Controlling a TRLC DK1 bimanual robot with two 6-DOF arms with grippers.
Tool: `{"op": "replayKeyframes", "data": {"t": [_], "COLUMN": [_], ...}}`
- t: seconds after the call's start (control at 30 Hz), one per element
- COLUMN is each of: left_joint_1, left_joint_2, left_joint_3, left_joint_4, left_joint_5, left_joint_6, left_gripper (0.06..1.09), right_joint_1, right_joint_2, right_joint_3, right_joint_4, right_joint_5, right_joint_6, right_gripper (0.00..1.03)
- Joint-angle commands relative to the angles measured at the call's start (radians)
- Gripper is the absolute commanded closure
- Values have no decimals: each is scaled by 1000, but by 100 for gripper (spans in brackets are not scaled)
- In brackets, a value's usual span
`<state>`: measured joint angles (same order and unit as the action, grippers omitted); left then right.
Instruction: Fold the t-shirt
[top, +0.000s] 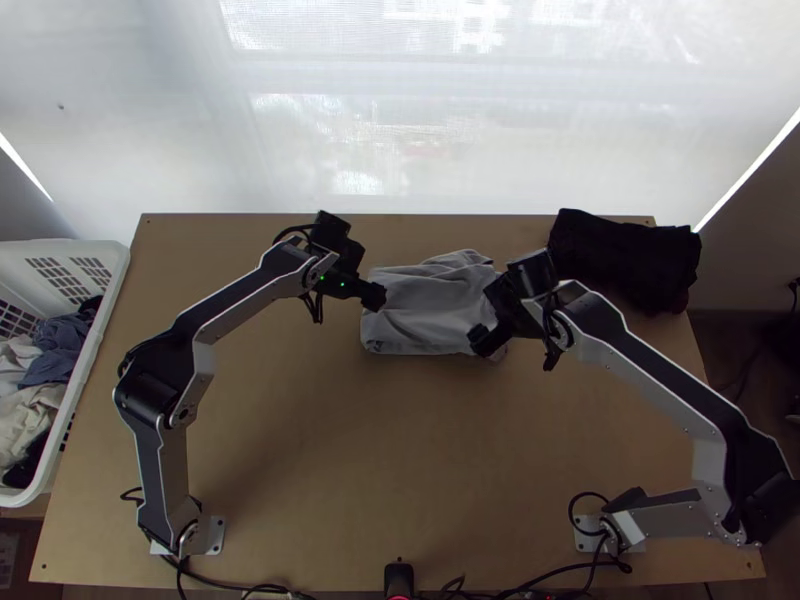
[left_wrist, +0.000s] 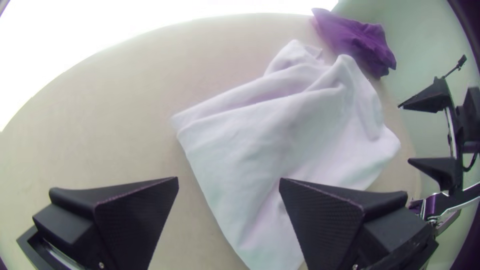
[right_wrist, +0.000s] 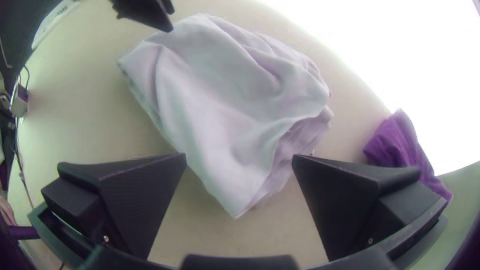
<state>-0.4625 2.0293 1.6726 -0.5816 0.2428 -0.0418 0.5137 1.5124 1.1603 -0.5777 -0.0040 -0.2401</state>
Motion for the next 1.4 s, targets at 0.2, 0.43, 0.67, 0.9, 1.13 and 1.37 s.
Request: {"op": "replayKeyframes", "data": {"t": [0.2, 0.43, 0.67, 0.9, 1.13, 1.37], "left_joint_1": [-7, -15, -15, -16, -11, -16], "left_joint_2": [68, 95, 105, 106, 106, 103], "left_joint_3": [108, 108, 107, 101, 102, 101], "left_joint_4": [-26, -26, -23, -23, -23, -23], "left_joint_5": [-4, -10, -10, -10, -10, -10], "left_joint_6": [-6, -6, -7, -9, -7, -15], "left_gripper": [10, 10, 10, 10, 10, 10], "right_joint_1": [250, 302, 312, 282, 243, 198], "right_joint_2": [-49, 45, 141, 206, 272, 345], "right_joint_3": [-248, -271, -266, -263, -244, -175], "right_joint_4": [426, 492, 565, 687, 736, 745], "right_joint_5": [179, 180, 182, 196, 197, 206], "right_joint_6": [-318, -335, -335, -377, -416, -421], "right_gripper": [4, 4, 4, 4, 4, 5]}}
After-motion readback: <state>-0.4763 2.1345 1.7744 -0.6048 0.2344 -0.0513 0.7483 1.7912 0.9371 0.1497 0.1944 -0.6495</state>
